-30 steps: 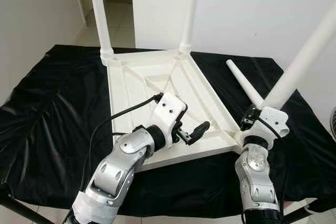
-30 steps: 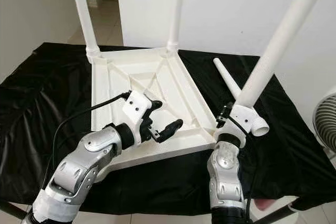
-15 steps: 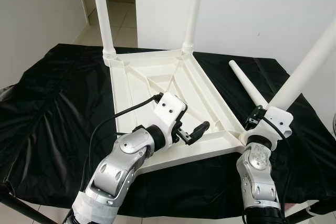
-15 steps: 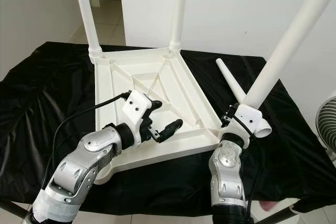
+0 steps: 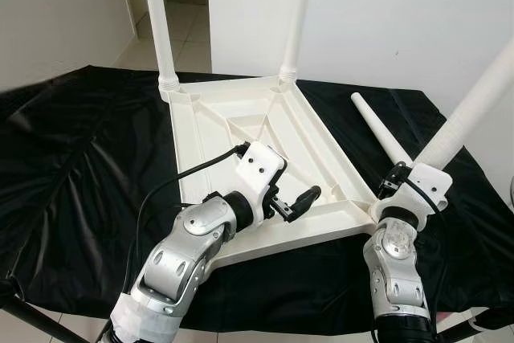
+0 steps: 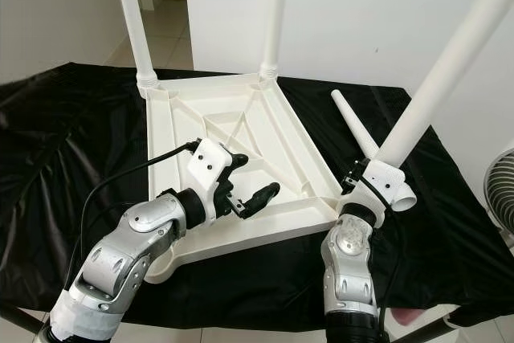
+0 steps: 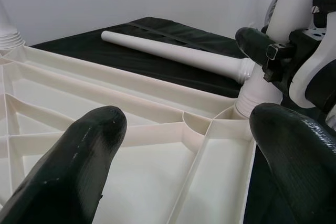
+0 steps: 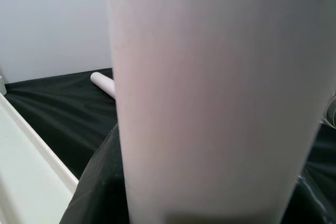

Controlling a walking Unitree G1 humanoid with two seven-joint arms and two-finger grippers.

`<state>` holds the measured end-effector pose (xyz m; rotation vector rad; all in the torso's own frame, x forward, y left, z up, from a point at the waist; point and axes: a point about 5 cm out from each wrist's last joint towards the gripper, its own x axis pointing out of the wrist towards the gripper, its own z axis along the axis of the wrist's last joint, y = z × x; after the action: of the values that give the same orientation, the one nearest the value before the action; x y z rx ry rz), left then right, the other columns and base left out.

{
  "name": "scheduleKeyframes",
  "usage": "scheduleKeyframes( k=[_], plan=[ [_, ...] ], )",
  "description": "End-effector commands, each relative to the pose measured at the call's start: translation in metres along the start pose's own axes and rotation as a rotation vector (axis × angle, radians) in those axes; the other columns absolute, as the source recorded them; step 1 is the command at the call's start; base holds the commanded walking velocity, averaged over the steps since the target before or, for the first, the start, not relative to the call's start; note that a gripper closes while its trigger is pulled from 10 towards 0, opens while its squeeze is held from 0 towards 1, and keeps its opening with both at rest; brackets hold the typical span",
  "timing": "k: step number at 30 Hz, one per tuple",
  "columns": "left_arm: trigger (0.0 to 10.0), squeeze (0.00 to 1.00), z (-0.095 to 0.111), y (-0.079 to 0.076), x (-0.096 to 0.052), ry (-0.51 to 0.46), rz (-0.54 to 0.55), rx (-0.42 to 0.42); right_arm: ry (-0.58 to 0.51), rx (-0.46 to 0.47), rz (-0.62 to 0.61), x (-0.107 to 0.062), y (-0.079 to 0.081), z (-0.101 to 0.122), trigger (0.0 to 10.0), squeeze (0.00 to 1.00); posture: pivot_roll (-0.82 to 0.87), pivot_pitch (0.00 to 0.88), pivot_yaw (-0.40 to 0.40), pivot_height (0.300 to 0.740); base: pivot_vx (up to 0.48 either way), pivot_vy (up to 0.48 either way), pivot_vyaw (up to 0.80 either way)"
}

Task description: Building children table

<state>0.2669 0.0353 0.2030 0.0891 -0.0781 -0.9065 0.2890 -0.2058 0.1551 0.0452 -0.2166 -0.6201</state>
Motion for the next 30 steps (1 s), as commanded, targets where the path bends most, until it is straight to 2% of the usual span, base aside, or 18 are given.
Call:
scheduleKeyframes(
  k=[1, 5, 6, 7, 8, 17, 19, 20, 21, 22, 23, 24, 30],
  plan=[
    [10.0, 0.00, 0.003, -0.002, 0.000, -0.004, 0.006, 0.004, 0.128, -0.068, -0.088, -0.004, -0.022, -0.028, 10.0, 0.00, -0.02, 0.033, -0.012, 0.740, 0.000, 0.000, 0.00],
    [10.0, 0.00, 0.003, -0.002, 0.000, -0.002, 0.003, 0.004, 0.122, -0.062, -0.059, -0.004, -0.019, -0.027, 10.0, 0.00, -0.02, 0.032, -0.011, 0.740, 0.000, 0.000, 0.00],
    [10.0, 0.00, 0.002, -0.002, 0.000, -0.001, 0.001, 0.005, 0.117, -0.052, -0.042, -0.003, -0.019, -0.027, 10.0, 0.56, -0.02, 0.032, -0.011, 0.740, 0.000, 0.000, 0.00],
    [10.0, 0.00, 0.002, -0.002, 0.000, -0.001, 0.001, 0.005, 0.117, -0.052, -0.042, -0.003, -0.019, -0.027, 10.0, 0.56, -0.02, 0.032, -0.011, 0.740, 0.000, 0.000, 0.00],
    [10.0, 0.00, 0.002, -0.002, 0.000, 0.000, 0.001, 0.005, 0.112, -0.049, -0.037, -0.003, -0.020, -0.026, 10.0, 1.00, -0.02, 0.031, -0.012, 0.740, 0.000, 0.000, 0.00],
    [10.0, 0.00, 0.002, -0.003, 0.000, -0.004, 0.000, 0.002, 0.092, -0.055, 0.000, 0.001, -0.020, -0.024, 10.0, 1.00, -0.02, 0.024, -0.014, 0.740, 0.000, 0.000, 0.00],
    [10.0, 0.00, 0.002, -0.004, 0.001, -0.006, 0.000, 0.001, 0.094, -0.048, 0.038, 0.003, -0.017, -0.023, 10.0, 0.98, -0.02, 0.023, -0.016, 0.740, 0.000, 0.000, 0.00],
    [10.0, 0.00, 0.003, -0.004, 0.001, -0.007, -0.001, 0.001, 0.087, -0.055, 0.061, 0.004, -0.016, -0.022, 10.0, 0.00, -0.03, 0.024, -0.017, 0.740, 0.000, 0.000, 0.00],
    [10.0, 0.00, 0.003, -0.004, 0.001, -0.008, -0.001, 0.000, 0.083, -0.045, 0.099, 0.005, -0.014, -0.021, 10.0, 0.00, -0.03, 0.024, -0.017, 0.740, 0.000, 0.000, 0.00],
    [10.0, 0.00, 0.003, -0.004, 0.001, -0.008, 0.000, 0.000, 0.073, -0.052, 0.136, 0.006, -0.013, -0.020, 8.6, 0.00, -0.03, 0.026, -0.017, 0.740, 0.000, 0.000, 0.00],
    [10.0, 0.00, 0.003, -0.004, 0.002, -0.008, 0.000, 0.000, 0.053, -0.067, 0.154, 0.008, -0.014, -0.017, 8.6, 0.00, -0.03, 0.026, -0.017, 0.740, 0.000, 0.000, 0.00],
    [10.0, 0.00, 0.003, -0.004, 0.002, -0.009, 0.000, -0.001, 0.046, -0.049, 0.184, 0.009, -0.014, -0.016, 0.0, 0.00, -0.03, 0.026, -0.017, 0.740, 0.000, 0.000, 0.00],
    [10.0, 0.00, 0.003, -0.004, 0.002, -0.010, 0.007, -0.003, 0.025, -0.074, 0.262, 0.024, -0.027, -0.010, 0.0, 0.00, -0.03, 0.034, -0.023, 0.740, 0.000, 0.000, 0.00]
  ],
)
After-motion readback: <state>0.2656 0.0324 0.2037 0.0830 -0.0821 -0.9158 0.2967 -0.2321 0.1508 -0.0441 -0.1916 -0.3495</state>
